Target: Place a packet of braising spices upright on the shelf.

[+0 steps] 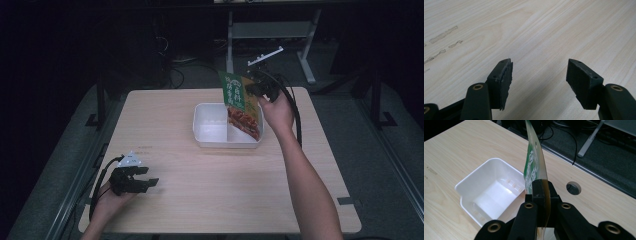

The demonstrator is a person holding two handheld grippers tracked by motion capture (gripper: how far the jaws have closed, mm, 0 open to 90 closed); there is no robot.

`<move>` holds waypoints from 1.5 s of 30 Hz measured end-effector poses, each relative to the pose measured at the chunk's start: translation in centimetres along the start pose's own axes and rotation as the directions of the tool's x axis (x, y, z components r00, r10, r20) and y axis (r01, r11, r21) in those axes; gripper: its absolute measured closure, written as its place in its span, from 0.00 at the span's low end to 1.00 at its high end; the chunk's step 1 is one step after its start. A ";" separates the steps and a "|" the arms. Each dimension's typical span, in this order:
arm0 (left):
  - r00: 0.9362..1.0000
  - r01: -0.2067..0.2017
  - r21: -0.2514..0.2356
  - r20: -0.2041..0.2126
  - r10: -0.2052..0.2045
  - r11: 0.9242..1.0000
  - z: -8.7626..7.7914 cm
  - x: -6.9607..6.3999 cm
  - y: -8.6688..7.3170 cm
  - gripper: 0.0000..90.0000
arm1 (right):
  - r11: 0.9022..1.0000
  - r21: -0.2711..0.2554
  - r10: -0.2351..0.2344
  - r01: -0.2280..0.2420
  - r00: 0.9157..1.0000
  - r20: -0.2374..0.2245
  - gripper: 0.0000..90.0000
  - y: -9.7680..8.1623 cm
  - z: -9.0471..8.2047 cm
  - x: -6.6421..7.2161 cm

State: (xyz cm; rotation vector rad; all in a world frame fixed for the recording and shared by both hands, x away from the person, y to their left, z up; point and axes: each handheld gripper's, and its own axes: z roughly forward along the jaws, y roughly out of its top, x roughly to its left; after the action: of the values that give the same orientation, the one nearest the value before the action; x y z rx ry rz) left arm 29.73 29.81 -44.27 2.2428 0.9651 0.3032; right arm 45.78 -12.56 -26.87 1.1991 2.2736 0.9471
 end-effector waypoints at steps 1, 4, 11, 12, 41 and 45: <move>1.000 0.000 0.000 0.000 0.000 1.000 0.0 0.0 0.0 0.41 | 1.000 0.001 0.006 -0.006 1.000 -0.001 1.00 -0.1 0.0 0.0; 1.000 -0.003 0.002 0.001 0.003 1.000 0.0 0.0 0.0 0.41 | 1.000 -0.001 0.009 -0.009 1.000 0.003 1.00 -0.3 0.1 -0.2; 1.000 -0.003 0.004 0.002 0.003 1.000 0.0 0.0 0.0 0.41 | 1.000 -0.010 0.028 -0.028 1.000 0.005 1.00 -0.8 0.2 -0.5; 1.000 -0.002 0.005 0.003 0.002 1.000 0.0 -0.1 0.0 0.41 | 1.000 -0.009 0.029 -0.029 1.000 0.004 1.00 -0.8 0.2 -0.5; 1.000 -0.003 0.007 0.003 0.003 1.000 0.1 -0.2 0.1 0.41 | 0.999 0.023 0.043 -0.042 0.999 -0.030 1.00 -2.5 -0.1 -1.1; 1.000 -0.002 0.007 0.004 0.002 1.000 0.1 -0.2 0.1 0.41 | 0.998 0.032 0.050 -0.049 0.998 -0.032 1.00 -2.8 -0.2 -1.3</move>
State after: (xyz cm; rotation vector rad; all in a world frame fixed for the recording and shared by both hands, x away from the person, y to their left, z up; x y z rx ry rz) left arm 29.72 29.59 -44.30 2.2502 0.9626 0.2962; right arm 44.78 -14.89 -28.71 1.2670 2.3020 0.9596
